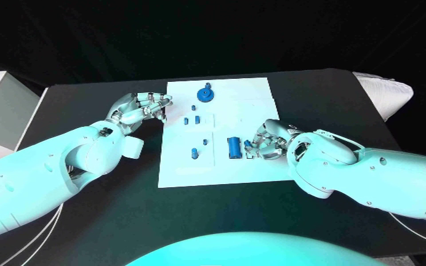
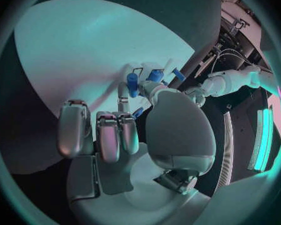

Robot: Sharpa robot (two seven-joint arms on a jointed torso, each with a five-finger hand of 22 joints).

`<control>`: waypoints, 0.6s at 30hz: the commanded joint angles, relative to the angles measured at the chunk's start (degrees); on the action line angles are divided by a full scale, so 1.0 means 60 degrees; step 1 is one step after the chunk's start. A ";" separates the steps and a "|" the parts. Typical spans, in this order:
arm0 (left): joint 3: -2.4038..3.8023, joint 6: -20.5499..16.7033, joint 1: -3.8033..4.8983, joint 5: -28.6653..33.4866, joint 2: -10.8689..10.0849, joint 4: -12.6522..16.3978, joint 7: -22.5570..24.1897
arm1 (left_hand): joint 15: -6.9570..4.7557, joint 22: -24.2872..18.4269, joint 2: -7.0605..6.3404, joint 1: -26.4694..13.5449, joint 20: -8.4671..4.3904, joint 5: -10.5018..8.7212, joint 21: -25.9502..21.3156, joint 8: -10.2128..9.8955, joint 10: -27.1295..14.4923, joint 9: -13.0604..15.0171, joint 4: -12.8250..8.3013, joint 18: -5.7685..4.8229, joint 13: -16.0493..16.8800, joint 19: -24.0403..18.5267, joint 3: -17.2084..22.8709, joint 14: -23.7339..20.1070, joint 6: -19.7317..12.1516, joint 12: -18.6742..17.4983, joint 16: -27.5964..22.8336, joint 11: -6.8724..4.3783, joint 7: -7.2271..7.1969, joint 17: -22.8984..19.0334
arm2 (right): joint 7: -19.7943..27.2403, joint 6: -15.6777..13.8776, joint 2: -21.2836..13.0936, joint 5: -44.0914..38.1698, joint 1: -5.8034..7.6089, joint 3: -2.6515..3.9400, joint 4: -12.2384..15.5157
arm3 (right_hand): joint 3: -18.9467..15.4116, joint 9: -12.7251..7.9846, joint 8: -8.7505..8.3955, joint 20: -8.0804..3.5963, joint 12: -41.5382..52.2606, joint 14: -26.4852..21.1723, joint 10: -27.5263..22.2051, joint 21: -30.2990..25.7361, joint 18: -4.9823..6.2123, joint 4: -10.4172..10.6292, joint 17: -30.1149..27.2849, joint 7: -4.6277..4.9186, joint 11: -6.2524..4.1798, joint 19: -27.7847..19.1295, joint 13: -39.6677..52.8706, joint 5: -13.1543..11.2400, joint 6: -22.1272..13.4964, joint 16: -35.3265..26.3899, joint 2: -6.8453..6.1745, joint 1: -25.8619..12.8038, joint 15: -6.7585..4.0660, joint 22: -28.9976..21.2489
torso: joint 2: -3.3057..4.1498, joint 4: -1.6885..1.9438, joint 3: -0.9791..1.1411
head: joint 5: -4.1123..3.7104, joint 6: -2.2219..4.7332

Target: Assemble the parts on the task board

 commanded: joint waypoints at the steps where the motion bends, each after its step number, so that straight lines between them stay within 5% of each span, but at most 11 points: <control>1: 0.0007 0.0153 0.0002 0.0043 0.0013 0.0024 0.0056 | 0.0018 -0.0015 0.0076 0.0028 0.0015 0.0018 -0.0055 0.0045 -0.0068 -0.0008 0.0077 0.0133 -0.0006 0.0084 -0.0006 -0.0024 0.0007 0.0046 -0.0033 0.0017 -0.0016 -0.0010 | -0.0072 0.0477 0.0029 -0.0063 -0.0020 -0.0013 0.0006 | -0.0052 -0.0014 -0.0018 -0.0039 0.0020 0.1014 0.1022 -0.0015 -0.0171 -0.0009 0.2515 0.0024 -0.0058 0.0254 0.2516 -0.0059 0.0031 0.0062 -0.0033 -0.0118 -0.0030 0.0904 | 0.0002 -0.0008 0.0005 | -0.0011 -0.0017; 18: 0.0007 0.0132 0.0002 0.0043 0.0022 0.0008 0.0052 | 0.0017 -0.0017 0.0083 0.0033 0.0015 0.0023 -0.0060 0.0050 -0.0073 -0.0007 0.0084 0.0133 -0.0007 0.0084 -0.0005 -0.0026 0.0011 0.0048 -0.0032 0.0015 -0.0021 -0.0011 | -0.0107 0.0208 0.0056 -0.0542 -0.0020 -0.0013 -0.0006 | -0.0159 -0.0045 -0.0040 -0.0042 0.0020 0.1014 0.1022 -0.0010 -0.0173 -0.0014 0.2515 0.0016 -0.0065 0.0261 0.2516 0.0080 0.0053 0.0062 -0.0022 -0.0293 -0.0036 0.0920 | 0.0003 0.0004 0.0005 | -0.0001 -0.0030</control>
